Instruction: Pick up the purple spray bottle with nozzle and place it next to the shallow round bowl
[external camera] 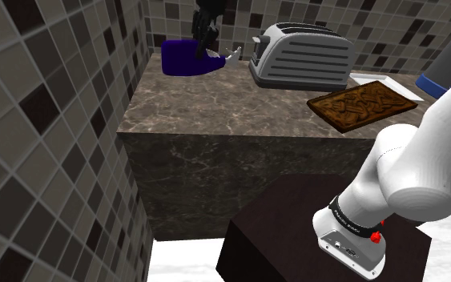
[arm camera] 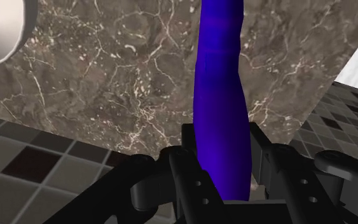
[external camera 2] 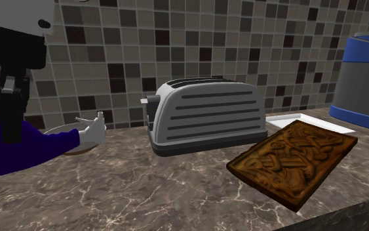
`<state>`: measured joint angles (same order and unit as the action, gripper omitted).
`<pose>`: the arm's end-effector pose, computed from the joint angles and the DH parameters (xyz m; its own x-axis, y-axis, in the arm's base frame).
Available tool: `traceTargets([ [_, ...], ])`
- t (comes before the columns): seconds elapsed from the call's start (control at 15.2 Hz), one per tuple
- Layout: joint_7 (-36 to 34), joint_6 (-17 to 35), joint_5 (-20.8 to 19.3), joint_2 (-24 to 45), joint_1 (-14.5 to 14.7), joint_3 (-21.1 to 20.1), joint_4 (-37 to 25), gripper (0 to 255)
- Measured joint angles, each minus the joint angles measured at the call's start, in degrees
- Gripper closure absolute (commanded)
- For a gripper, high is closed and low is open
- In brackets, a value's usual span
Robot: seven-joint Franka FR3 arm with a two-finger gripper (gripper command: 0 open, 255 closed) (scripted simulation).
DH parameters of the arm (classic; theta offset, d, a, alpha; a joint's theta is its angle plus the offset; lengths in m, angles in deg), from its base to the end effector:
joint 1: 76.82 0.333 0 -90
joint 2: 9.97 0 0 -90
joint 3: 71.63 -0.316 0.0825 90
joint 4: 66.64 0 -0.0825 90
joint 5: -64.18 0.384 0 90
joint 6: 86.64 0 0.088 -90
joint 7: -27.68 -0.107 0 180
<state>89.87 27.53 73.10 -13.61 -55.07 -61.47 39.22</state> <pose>0.5507 0.1202 0.5668 0.3059 0.9220 0.2373 0.9361 -0.3367 0.1015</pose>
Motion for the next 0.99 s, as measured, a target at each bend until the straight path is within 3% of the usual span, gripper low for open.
traceTargets([
  [0.99, 1.93, 11.15, 1.32, 1.51, 0.19, -0.12, 9.79, 255],
])
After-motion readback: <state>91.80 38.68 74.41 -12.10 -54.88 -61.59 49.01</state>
